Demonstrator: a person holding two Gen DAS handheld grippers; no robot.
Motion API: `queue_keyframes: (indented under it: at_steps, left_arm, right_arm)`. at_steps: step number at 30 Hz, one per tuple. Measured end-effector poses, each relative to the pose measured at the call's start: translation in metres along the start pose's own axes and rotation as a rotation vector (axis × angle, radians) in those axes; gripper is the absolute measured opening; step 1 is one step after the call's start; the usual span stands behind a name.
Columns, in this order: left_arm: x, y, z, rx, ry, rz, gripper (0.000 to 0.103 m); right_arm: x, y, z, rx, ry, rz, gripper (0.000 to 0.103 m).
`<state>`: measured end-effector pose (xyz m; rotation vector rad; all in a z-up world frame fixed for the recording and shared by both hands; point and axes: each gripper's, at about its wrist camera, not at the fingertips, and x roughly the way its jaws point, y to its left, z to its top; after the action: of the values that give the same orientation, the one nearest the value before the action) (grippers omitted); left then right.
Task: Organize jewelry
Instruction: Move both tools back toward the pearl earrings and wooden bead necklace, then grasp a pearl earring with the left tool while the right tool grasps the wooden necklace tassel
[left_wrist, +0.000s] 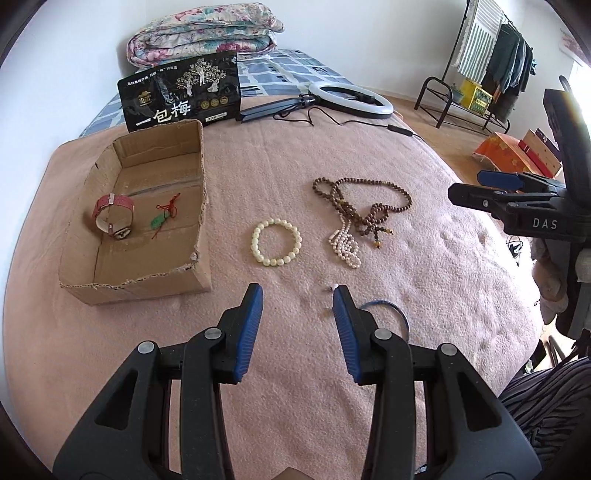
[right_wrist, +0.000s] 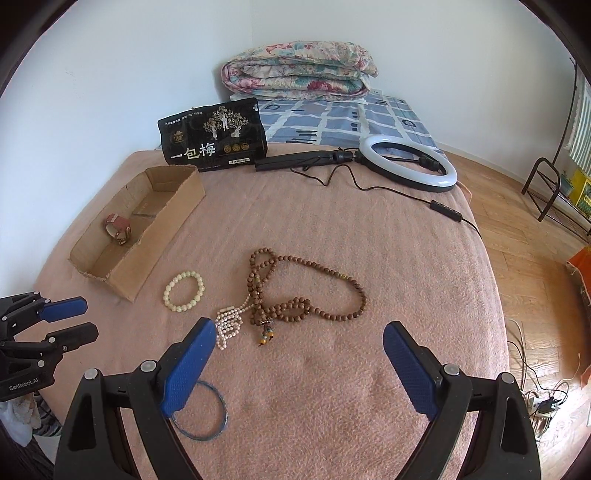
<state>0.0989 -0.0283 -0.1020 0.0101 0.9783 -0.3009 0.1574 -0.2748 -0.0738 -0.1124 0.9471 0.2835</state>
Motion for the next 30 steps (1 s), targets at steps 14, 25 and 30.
queue_keyframes:
  at_steps: [14,25,30]
  left_arm:
    - [0.050,-0.024,-0.020,0.039,0.130,-0.077,0.026]
    - [0.088,-0.029,-0.017,0.040,0.182,-0.098,0.016]
    - [0.098,-0.026,-0.016,0.038,0.194,-0.088,0.016]
  right_arm:
    - [0.045,0.002,0.005,-0.015,0.122,0.063,0.071]
    - [0.071,0.012,0.007,-0.073,0.161,0.074,0.059]
    - [0.077,0.014,0.009,-0.084,0.160,0.082,0.056]
